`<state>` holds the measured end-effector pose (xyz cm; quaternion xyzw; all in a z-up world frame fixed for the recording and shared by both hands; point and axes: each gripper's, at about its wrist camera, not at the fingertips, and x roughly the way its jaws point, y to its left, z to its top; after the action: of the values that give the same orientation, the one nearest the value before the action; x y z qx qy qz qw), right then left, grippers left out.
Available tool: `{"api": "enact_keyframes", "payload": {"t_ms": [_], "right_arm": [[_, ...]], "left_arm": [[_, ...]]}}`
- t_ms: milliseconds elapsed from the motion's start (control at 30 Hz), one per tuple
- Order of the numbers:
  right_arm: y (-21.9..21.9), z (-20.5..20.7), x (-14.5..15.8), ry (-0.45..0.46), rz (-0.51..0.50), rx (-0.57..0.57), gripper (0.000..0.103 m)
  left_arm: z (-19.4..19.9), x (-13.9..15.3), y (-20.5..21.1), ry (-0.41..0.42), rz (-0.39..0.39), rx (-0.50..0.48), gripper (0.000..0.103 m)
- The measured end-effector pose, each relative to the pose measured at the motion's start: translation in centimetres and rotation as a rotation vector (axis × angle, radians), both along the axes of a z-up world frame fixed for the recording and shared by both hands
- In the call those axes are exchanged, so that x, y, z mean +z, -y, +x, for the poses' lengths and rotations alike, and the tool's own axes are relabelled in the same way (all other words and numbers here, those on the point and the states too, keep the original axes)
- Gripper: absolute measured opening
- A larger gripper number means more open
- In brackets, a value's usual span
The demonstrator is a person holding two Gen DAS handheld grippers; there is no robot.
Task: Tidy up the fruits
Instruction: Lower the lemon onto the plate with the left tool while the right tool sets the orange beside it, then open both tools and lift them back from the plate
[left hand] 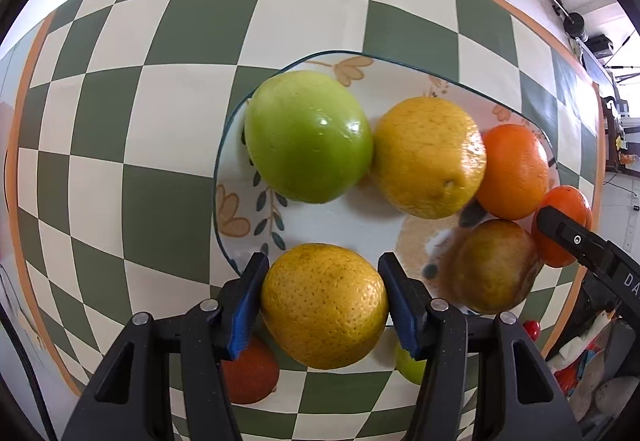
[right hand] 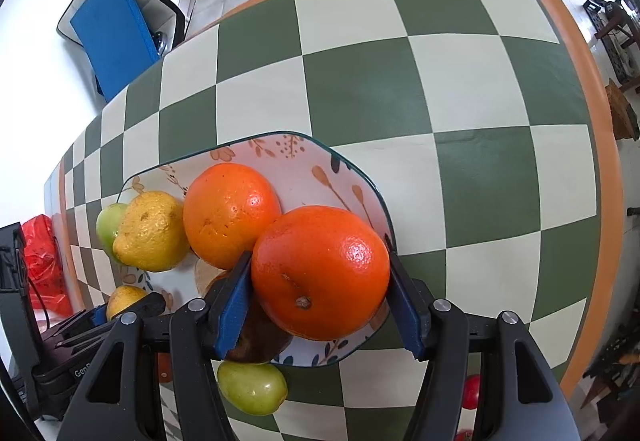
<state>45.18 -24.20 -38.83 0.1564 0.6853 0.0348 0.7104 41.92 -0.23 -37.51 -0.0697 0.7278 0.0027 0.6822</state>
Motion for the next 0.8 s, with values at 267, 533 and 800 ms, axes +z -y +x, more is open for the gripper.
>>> {"api": "enact_keyframes", "payload": {"t_ms": [267,533,800], "right_arm": [[0.3,-0.2,-0.3,-0.01,0.013,-0.01,0.066],[0.5,-1.0,2.1,0.03,0.001,0.003,0.078],[-0.8,-4.3,5.6,0.109,-0.135,0.06,0.094]], "left_arm": [[0.5,-0.4,-0.5,0.01,0.006,0.024,0.074],[0.8,1.8,-0.8,0.055,0.03,0.02,0.083],[-1.6,4.5,-0.6,0.143,0.111,-0.024,0.096]]}}
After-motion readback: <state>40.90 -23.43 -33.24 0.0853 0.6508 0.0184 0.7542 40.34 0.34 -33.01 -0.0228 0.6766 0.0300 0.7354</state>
